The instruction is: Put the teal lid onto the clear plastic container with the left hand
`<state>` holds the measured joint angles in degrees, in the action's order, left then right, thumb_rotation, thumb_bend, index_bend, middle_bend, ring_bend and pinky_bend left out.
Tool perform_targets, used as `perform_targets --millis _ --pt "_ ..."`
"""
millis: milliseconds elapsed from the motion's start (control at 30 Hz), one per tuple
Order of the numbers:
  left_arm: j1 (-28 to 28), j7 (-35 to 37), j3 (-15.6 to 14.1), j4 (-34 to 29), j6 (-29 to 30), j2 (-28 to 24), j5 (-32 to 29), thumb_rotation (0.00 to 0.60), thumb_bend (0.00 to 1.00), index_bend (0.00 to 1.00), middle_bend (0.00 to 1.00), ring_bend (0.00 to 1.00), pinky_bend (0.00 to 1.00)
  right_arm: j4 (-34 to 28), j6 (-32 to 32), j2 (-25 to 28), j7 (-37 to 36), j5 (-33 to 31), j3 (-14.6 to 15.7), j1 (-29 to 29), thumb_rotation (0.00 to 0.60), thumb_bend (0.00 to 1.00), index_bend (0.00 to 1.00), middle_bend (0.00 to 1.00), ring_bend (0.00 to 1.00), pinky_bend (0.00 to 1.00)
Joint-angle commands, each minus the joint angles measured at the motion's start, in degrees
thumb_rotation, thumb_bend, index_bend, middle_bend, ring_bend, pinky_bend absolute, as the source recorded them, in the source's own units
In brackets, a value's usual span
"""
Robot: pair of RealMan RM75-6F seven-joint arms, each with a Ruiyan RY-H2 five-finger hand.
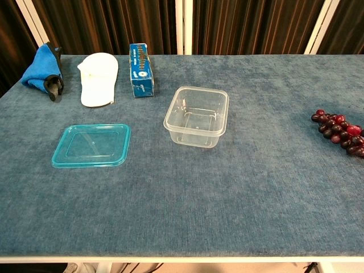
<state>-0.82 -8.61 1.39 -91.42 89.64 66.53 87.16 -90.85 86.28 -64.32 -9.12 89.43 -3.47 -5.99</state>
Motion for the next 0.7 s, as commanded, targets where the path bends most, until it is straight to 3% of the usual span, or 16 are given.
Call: perform_targets --millis 33,400,700 --pt "-0.3 0.1 0.0 -0.2 -0.8 -0.1 -0.4 0.6 0.0 0.02 0.0 0.0 0.0 -0.3 -0.7 0.1 0.4 -0.1 0.0 -0.4 0.6 0.09 0.0 0.0 0.0 0.0" --pt "-3.3 -1.1 0.2 -2.3 -4.5 -1.5 1.2 0.6 0.0 0.02 0.0 0.0 0.0 -1.7 -1.5 0.8 1.3 1.0 -0.1 -1.4 0.6 0.09 0.0 0.0 0.0 0.0" --pt "-15.2 -4.9 1.9 -8.4 -18.4 -0.8 5.8 0.6 0.0 0.02 0.0 0.0 0.0 -3.6 -2.4 2.2 2.5 2.8 -0.1 -2.9 0.6 0.09 0.0 0.0 0.0 0.0"
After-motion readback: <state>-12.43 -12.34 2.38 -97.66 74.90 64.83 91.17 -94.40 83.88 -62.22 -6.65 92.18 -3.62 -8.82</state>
